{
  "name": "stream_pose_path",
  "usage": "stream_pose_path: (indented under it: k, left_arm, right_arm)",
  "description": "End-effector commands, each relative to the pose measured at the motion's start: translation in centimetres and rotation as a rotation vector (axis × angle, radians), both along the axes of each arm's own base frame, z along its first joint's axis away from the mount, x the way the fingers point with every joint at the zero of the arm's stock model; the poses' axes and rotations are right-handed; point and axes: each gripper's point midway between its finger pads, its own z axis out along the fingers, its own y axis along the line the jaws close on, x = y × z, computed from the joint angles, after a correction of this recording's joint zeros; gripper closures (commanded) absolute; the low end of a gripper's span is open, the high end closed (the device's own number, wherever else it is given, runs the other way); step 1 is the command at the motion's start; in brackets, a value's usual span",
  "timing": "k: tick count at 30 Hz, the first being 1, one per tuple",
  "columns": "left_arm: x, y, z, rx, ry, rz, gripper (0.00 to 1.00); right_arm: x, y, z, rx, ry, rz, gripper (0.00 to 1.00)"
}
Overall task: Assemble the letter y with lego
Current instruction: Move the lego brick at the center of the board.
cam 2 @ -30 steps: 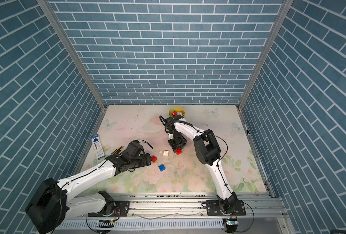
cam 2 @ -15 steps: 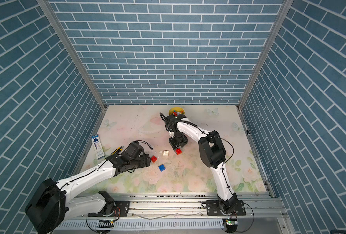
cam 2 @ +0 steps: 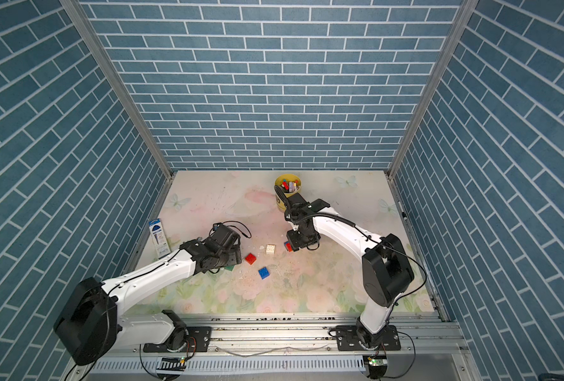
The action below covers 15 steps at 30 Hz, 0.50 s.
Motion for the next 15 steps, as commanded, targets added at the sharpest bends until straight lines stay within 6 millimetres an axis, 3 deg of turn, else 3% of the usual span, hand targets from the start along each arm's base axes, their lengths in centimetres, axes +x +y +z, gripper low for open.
stream_pose_path:
  k: [1,15]
  left_arm:
    - [0.6,0.6,-0.2,0.071,0.007,-0.002,0.22]
    - [2.0,0.7,-3.7,0.129,0.079,0.005,0.29]
  right_arm:
    - [-0.5,1.2,1.0,0.112,-0.015,-0.041,0.45]
    - [-1.3,1.6,-0.4,0.12,0.022,-0.034,0.46]
